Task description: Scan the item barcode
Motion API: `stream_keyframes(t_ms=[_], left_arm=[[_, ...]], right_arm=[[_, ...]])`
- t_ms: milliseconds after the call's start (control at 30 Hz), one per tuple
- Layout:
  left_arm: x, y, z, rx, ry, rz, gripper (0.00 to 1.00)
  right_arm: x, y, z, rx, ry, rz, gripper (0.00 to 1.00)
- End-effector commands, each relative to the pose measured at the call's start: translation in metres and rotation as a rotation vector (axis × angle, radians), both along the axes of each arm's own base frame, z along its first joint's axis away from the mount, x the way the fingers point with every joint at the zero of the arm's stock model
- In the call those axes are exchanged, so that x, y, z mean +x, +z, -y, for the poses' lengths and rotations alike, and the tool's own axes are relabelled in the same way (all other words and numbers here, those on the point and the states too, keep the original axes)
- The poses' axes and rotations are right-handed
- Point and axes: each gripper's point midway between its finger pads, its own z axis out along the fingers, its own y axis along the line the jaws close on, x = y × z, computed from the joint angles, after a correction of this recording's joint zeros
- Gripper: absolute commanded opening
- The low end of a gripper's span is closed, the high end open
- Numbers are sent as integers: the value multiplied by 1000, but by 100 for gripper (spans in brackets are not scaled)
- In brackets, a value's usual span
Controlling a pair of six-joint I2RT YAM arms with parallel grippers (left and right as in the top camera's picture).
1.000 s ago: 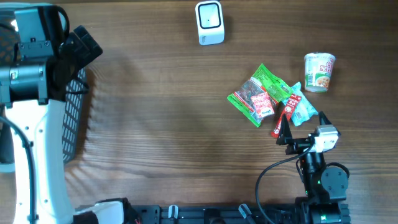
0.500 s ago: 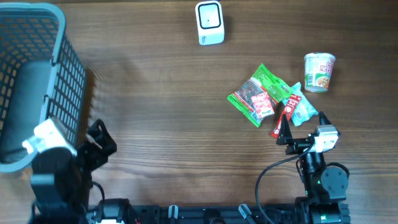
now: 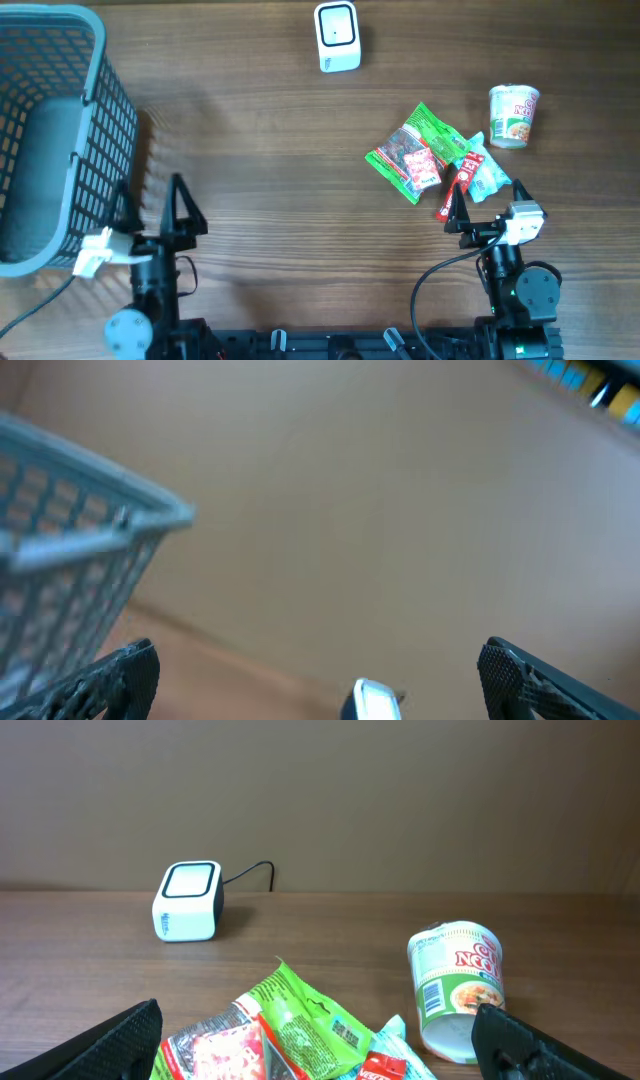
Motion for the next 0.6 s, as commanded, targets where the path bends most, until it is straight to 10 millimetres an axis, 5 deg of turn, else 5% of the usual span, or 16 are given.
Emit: stream_keyframes(t_ms=[0,233,433,567], left_arm=[[12,-40,3,0,-27,-79,100],[24,-130,2,-17,-24,-371,100],[24,-131,16,416,-53,-375,100],[24,-131,15,432,-46,-374,100]], right_arm=[[-1,2,-3,-17,19,12,100],[-1,2,-3,-17,19,12,100],[-1,2,-3,-17,19,12,100],[-1,2,-3,-17,19,12,100]])
